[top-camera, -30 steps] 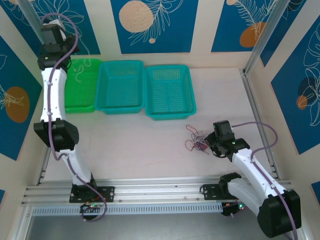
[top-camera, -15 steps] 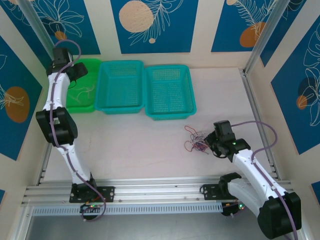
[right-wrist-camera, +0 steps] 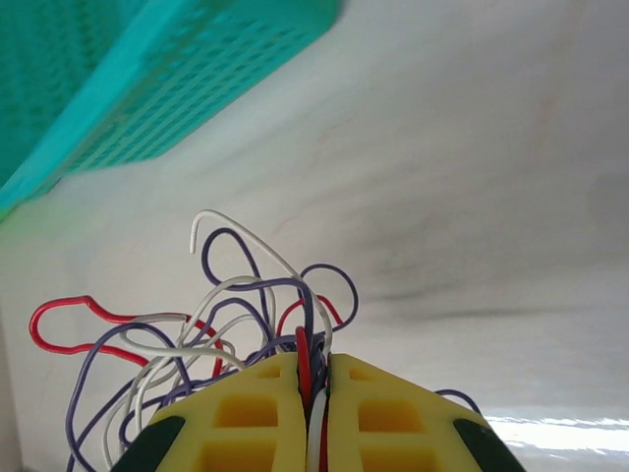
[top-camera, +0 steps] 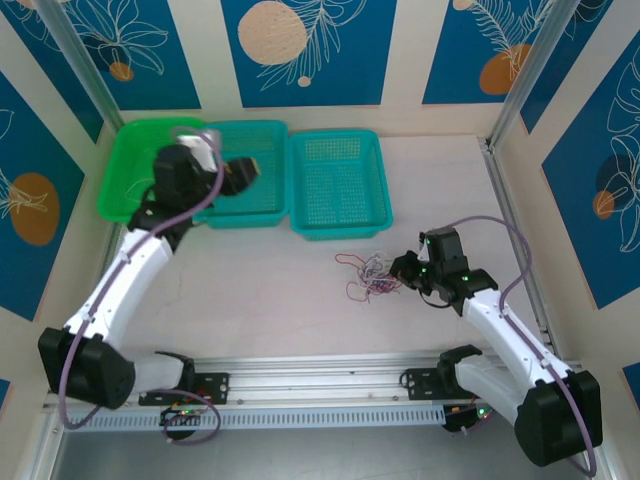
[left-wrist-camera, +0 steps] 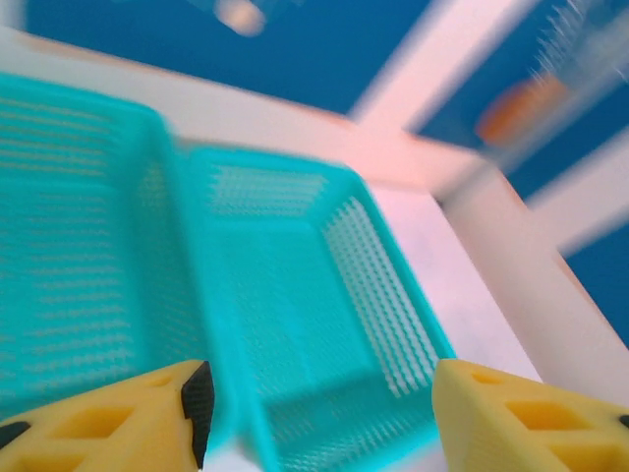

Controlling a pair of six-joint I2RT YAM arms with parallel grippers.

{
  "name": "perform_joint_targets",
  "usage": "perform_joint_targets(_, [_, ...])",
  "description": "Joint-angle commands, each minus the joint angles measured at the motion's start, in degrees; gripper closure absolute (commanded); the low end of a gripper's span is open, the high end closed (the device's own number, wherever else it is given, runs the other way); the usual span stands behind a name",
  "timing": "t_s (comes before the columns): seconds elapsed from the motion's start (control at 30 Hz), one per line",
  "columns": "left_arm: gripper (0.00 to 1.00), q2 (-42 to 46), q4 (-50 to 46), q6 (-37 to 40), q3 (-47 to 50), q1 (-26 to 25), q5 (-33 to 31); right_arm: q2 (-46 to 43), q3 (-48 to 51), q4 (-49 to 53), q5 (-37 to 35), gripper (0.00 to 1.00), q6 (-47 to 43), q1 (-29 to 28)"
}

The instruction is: Untangle the cables

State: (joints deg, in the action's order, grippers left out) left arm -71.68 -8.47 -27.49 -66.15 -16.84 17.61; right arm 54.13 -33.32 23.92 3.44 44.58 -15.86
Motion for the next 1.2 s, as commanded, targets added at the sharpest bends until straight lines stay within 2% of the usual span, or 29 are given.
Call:
perform_joint_targets(0.0, [0.40,3.0,4.6,3.2,6.9,-8.2,1.7,2.9,-2.5,-2.9,9.5,0.97,-6.4,-1.9])
perform_joint_targets(0.13, [0.42,6.0,5.6,0.9,13.1,-18.8,-0.7,8.0,-5.4,-3.4,9.4,0.97,-7.3,-6.4])
perform_joint_targets(0.23, [0.47,8.0,10.0,-7.1,19.8,-24.0,-2.5,12.1,-7.7,-3.2,7.4,0.99,-6.2,-9.0])
perform_joint_targets(0.4, [0.52,10.0,12.9,-19.3,29.3,-33.6,-11.5,17.6,-10.8,-2.6,4.8,1.00,-2.8,-10.7])
perform_joint_targets(0.47, [0.53,8.9,15.8,-23.6,31.8,-35.8,-11.7,18.9,-11.7,-2.4,4.4,1.00,-2.3,-11.3])
perform_joint_targets(0.6, [0.58,5.2,25.6,-30.8,36.2,-37.0,-11.8,20.5,-12.9,-2.2,3.2,1.00,-1.5,-12.8])
perform_joint_targets(0.93, [0.65,-5.6,38.1,-34.2,36.3,-36.4,-10.2,21.5,-13.4,-2.2,3.4,1.00,-0.3,-14.7])
perform_joint_targets(0.97, [0.70,-6.4,38.3,-34.2,36.1,-36.3,-10.3,21.5,-13.4,-2.2,3.4,1.00,-0.1,-14.8])
perform_joint_targets(1.03, [0.87,-7.2,38.8,-34.1,36.0,-36.2,-10.3,21.4,-13.2,-2.2,3.2,1.00,0.2,-15.0])
perform_joint_targets(1.1, [1.00,-6.8,38.1,-33.7,36.3,-35.8,-10.7,21.1,-13.1,-0.9,0.6,1.00,1.5,-15.0])
perform_joint_targets(1.17, [1.00,-5.0,35.7,-32.7,36.8,-35.0,-11.6,20.4,-12.8,1.8,-5.0,1.00,4.0,-14.8])
